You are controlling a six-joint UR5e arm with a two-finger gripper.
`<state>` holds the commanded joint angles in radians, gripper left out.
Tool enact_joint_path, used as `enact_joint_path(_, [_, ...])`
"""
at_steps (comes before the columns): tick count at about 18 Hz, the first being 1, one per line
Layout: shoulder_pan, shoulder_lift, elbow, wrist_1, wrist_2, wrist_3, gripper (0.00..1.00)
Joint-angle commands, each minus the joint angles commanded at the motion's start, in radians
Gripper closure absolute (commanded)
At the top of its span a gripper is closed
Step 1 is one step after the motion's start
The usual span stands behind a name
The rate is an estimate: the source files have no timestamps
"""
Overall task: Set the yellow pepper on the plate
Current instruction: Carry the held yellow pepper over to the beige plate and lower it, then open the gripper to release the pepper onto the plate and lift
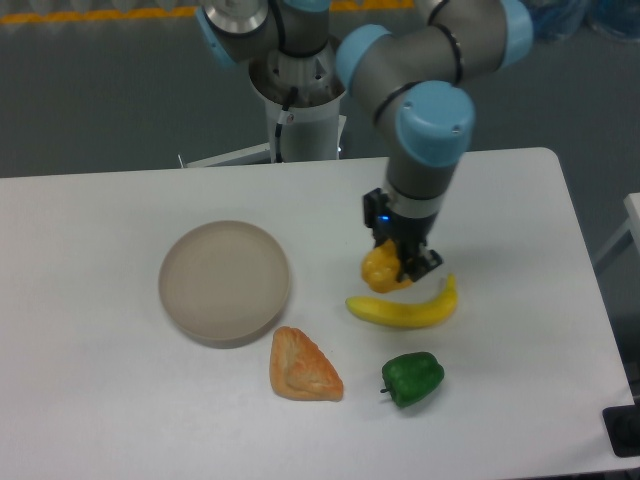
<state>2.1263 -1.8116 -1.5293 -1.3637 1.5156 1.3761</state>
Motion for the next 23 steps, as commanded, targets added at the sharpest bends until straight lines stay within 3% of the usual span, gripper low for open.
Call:
enact_joint_path(3, [-0.086, -0.006, -0.009, 0.006, 0.002, -0.097, 0.71])
enact_joint_path(5, [-0.14, -0.002, -0.056, 0.014, 0.0, -0.167, 0.71])
enact_joint_path(7, [-0.211, -0.014, -0.103, 0.092, -0.002, -0.276, 0.7])
enact_joint_path(12, [-0.285, -0.041, -0.149, 0.098, -0.009, -0.391, 0.69])
enact_joint_path(14, [-0.29, -0.052, -0.15, 0.098, -0.009, -0.397, 0.61])
enact_joint_path(17, [-0.295, -0.07, -0.149, 0.1, -0.009, -0.414, 0.41])
enact_joint_path(19, [-0.296, -0.078, -0.15, 0.12, -0.008, -0.422, 0.11])
enact_joint_path(20, [-0.299, -0.081, -0.152, 0.136, -0.006, -0.424, 0.04])
enact_joint_path(23, [-0.302, -0.078, -0.146, 0.158, 0.0, -0.422, 0.0])
